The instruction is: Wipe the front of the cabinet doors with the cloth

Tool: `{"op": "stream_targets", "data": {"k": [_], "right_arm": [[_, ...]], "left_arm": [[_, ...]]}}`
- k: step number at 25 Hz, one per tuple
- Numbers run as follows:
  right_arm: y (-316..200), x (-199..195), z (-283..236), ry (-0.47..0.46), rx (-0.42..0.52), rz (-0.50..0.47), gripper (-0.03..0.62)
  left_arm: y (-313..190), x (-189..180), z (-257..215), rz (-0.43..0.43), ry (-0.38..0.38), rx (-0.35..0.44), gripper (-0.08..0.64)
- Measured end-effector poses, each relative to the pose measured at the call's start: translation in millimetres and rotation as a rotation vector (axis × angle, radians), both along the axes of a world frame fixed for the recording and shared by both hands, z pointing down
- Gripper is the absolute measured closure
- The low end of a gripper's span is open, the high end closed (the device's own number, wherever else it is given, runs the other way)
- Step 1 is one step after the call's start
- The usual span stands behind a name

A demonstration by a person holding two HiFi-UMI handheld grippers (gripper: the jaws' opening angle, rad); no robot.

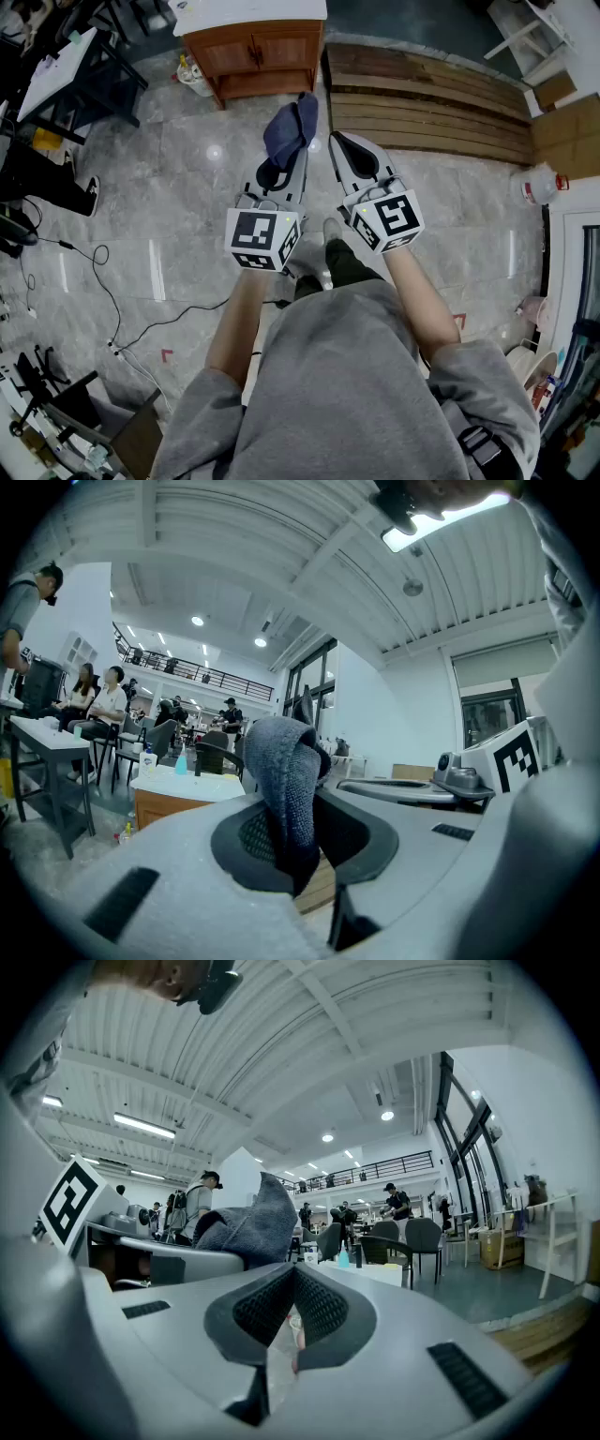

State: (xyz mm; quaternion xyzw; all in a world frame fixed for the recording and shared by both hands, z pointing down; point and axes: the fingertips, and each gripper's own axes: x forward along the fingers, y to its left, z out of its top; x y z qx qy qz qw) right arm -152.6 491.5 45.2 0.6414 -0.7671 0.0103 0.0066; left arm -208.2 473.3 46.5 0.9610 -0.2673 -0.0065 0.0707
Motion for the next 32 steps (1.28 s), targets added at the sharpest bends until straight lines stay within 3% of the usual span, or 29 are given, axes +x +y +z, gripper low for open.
{"op": "stream_targets", "data": {"k": [10, 24, 32], "right_arm": [[-30.0, 49.4, 12.9, -0.037, -0.015, -0.041, 0.583], [-78.7, 162.8, 34.8, -0.116, -0.041, -0.056, 0.581], [-106.0, 177.0, 44.7, -0.154, -0.049, -0.058, 0.582]], "left_arm": [[-28.9, 50.3, 13.2, -0.034, -0.035, -0.038, 0.501], [-76.0, 160.0, 26.9, -0.052, -0.111, -0.062, 0.499], [-101.2, 178.0, 35.4, -0.056, -0.154, -0.056, 0.499]]}}
